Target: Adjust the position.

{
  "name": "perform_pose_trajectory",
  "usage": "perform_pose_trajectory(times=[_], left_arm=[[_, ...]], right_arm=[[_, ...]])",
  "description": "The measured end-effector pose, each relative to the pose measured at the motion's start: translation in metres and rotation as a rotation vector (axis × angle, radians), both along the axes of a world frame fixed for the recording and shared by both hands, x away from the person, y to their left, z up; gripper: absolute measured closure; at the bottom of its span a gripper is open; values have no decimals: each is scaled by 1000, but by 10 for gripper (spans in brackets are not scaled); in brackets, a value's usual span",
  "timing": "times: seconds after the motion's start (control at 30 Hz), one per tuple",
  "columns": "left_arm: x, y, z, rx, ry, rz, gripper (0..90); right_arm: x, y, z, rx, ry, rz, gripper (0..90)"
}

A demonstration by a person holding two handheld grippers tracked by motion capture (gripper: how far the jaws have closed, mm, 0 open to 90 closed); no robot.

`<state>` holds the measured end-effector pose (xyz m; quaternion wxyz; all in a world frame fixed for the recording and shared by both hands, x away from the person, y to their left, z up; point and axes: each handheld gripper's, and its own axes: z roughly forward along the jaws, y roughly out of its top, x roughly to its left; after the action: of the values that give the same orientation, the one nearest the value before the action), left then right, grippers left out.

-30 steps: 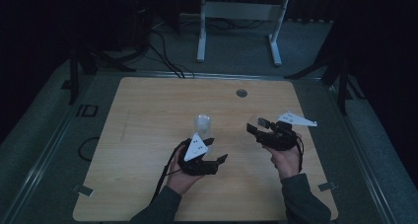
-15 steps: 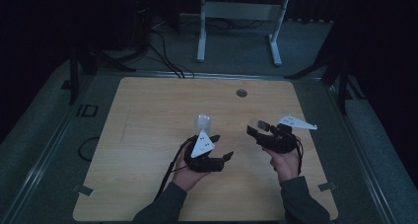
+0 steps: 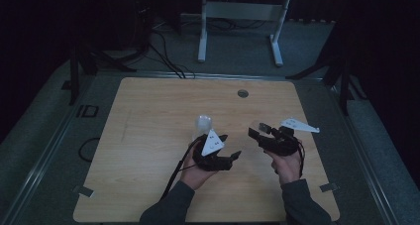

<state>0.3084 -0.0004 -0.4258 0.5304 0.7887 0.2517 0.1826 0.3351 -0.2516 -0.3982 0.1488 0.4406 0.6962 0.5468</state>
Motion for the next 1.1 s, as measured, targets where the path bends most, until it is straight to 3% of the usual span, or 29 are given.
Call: perform_pose_trajectory(times=[0.4,1.1], left_arm=[[4,-9,0,-17,10,-17,298],[11,-23,-7,-39,20,-62,237]], right_arm=[[-2,-5,-7,57,29,9,411],[-5,-5,-16,106,59,42,413]])
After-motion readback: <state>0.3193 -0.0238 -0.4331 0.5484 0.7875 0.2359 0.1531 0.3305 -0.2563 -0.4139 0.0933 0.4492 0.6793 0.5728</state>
